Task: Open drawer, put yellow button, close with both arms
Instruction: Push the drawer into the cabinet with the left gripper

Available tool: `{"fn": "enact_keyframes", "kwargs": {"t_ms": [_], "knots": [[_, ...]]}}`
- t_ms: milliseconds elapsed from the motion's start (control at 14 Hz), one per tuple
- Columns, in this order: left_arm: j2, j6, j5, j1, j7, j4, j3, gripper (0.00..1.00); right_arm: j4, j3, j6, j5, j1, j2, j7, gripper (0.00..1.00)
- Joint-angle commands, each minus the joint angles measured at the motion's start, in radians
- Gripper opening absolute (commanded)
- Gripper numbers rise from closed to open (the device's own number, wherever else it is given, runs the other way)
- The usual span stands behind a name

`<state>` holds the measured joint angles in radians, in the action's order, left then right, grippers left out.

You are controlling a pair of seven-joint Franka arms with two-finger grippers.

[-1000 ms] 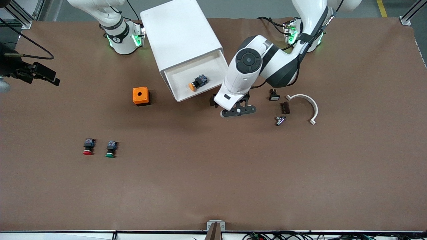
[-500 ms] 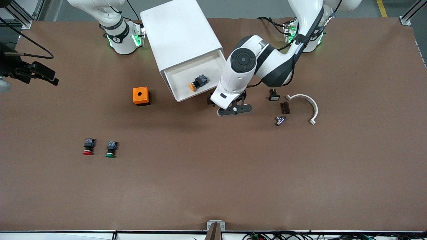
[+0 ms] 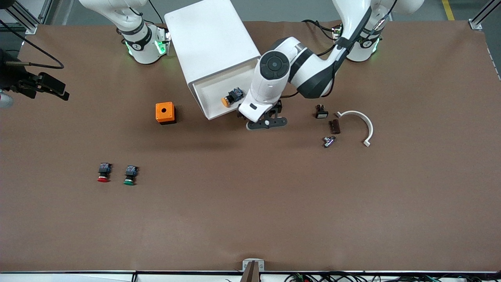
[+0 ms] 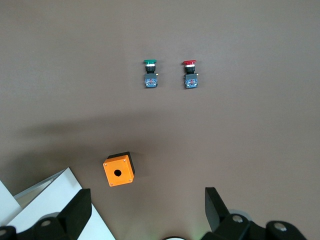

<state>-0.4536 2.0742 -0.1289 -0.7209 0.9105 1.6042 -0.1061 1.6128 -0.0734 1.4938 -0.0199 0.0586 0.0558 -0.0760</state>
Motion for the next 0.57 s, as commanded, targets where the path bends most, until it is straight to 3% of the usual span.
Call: {"fn": "enact_keyframes", "kwargs": {"t_ms": [0, 500], "knots": [[-0.016, -0.011, 0.009, -0.038, 0.039, -0.021, -0.001, 1.0, 0.001, 0.007, 0.005, 0.012, 0.0, 0.007, 0.008, 1.0], [-0.011, -0.052, 0.003, -0.147, 0.148, -0.02, -0.007, 1.0, -0.013, 0.009, 0.005, 0.015, 0.003, 0.002, 0.007, 1.0]]}}
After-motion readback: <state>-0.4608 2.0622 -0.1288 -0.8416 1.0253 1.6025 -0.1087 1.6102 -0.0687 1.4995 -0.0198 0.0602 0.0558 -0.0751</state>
